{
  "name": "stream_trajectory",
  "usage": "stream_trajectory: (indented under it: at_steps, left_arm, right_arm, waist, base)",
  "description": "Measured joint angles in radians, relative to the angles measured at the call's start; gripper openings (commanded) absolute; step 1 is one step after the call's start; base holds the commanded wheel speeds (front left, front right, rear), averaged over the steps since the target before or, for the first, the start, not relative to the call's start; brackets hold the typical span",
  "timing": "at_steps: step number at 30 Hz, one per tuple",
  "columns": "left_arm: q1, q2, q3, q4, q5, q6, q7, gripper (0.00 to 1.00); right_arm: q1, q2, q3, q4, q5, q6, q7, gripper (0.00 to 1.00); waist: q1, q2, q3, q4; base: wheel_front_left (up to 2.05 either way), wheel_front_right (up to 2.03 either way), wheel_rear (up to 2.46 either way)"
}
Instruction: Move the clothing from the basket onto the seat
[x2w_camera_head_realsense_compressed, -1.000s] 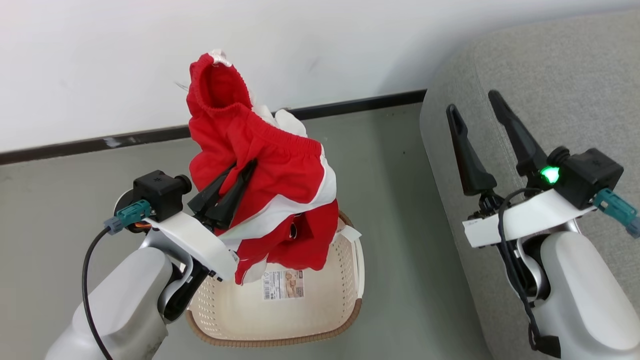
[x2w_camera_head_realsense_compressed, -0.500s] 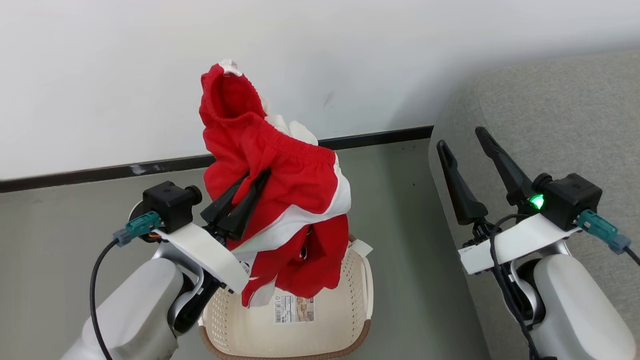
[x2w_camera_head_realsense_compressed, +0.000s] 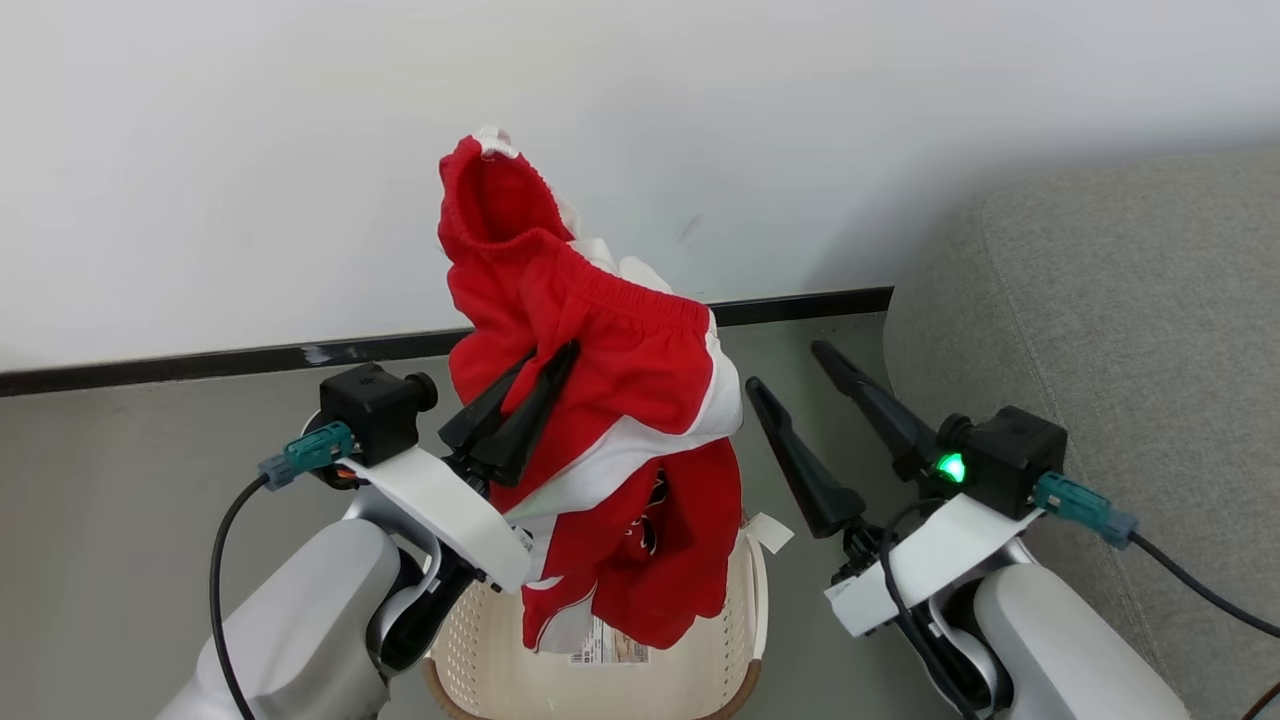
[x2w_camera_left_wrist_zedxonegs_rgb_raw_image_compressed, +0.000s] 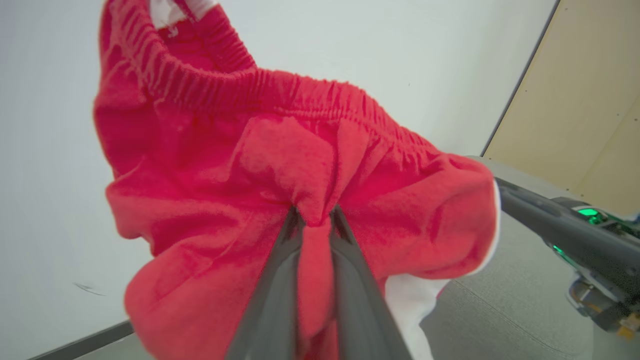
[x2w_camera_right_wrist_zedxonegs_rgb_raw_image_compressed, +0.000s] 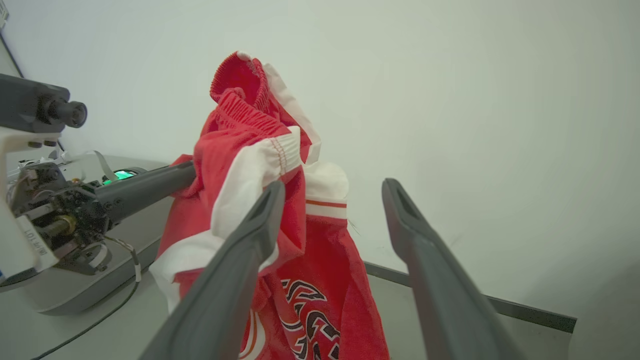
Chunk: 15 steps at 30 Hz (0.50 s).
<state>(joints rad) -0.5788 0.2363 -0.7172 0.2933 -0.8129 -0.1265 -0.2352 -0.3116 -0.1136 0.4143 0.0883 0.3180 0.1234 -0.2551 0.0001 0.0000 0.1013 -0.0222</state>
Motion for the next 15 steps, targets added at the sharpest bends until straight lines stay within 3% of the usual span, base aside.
stream_trajectory:
  at_steps: [15]
  left_arm:
    - [-0.039, -0.02, -0.013, -0.031, -0.011, 0.0, 0.037, 0.0]
  right_arm:
    - [-0.019, -0.016, 0.168, 0.055, 0.157, 0.0, 0.0, 1.0]
  waist:
    - [0.0, 0.0, 0.026, 0.036]
  base:
    - [0.0, 0.0, 0.0]
